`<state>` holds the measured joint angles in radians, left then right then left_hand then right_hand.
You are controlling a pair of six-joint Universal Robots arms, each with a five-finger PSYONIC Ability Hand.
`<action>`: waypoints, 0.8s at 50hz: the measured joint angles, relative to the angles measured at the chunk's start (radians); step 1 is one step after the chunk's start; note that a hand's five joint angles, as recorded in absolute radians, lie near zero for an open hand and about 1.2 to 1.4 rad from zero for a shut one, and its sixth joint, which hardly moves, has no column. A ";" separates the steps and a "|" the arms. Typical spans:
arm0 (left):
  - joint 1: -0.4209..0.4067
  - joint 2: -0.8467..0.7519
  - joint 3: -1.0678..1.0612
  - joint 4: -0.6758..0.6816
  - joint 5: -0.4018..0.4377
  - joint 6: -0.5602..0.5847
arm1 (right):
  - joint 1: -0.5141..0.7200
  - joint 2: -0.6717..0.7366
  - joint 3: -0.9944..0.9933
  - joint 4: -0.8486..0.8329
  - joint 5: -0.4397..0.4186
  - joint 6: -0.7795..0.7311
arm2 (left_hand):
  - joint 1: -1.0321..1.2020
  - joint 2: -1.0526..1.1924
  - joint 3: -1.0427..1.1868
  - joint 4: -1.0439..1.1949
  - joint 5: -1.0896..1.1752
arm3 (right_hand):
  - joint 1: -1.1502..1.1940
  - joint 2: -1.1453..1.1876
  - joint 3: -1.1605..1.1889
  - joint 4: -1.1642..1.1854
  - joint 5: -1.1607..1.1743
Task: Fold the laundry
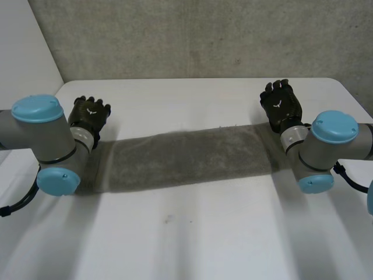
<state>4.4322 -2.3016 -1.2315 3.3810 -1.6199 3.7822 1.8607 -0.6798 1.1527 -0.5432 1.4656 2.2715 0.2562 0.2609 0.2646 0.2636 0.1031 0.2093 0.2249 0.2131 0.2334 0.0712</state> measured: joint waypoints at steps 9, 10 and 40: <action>-0.015 0.118 -0.067 0.012 -0.001 -0.026 | -0.004 -0.197 0.093 0.178 0.005 0.194 | -0.075 -0.088 -0.090 -0.088 -0.076 | 0.000 0.000 0.000 0.000 -0.001; -0.015 0.144 -0.090 0.012 -0.001 -0.034 | -0.010 -0.228 0.101 0.231 -0.009 0.235 | -0.075 -0.088 -0.090 -0.088 -0.076 | 0.000 0.000 0.000 0.000 -0.001; -0.044 0.391 -0.517 0.181 0.005 -0.272 | -0.275 -0.192 0.122 0.606 -0.243 0.363 | -0.080 -0.095 -0.098 -0.096 -0.079 | 0.165 0.195 0.225 0.205 0.180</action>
<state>4.3884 -1.9103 -1.7481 3.5624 -1.6151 3.5100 1.5859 -0.8721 1.2746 0.0624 1.2226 2.6343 0.1764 0.1656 0.1667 0.1676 0.0242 0.3743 0.4203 0.4383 0.4384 0.2510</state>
